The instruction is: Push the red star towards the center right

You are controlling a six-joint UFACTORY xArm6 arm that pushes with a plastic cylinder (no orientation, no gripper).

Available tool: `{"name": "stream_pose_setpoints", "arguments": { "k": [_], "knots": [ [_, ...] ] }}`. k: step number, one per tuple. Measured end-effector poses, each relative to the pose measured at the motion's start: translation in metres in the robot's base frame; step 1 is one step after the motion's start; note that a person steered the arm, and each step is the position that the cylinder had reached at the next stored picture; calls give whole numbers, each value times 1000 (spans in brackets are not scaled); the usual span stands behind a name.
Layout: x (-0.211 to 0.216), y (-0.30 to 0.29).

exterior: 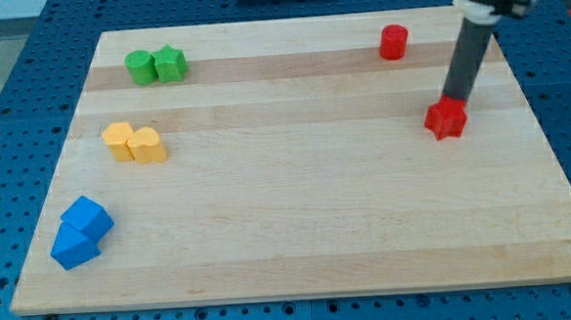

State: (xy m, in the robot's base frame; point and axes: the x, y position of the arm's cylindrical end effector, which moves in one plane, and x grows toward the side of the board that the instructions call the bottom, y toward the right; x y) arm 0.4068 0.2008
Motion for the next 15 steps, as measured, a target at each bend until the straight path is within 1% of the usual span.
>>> {"name": "stream_pose_setpoints", "arguments": {
  "k": [1, 2, 3, 5, 6, 7, 9, 11, 14, 15],
  "knots": [
    [-1, 0],
    [-49, -8],
    [-40, -40],
    [32, -97],
    [33, -92],
    [33, -61],
    [34, -58],
    [29, -28],
    [32, -34],
    [24, -74]
  ]
}}
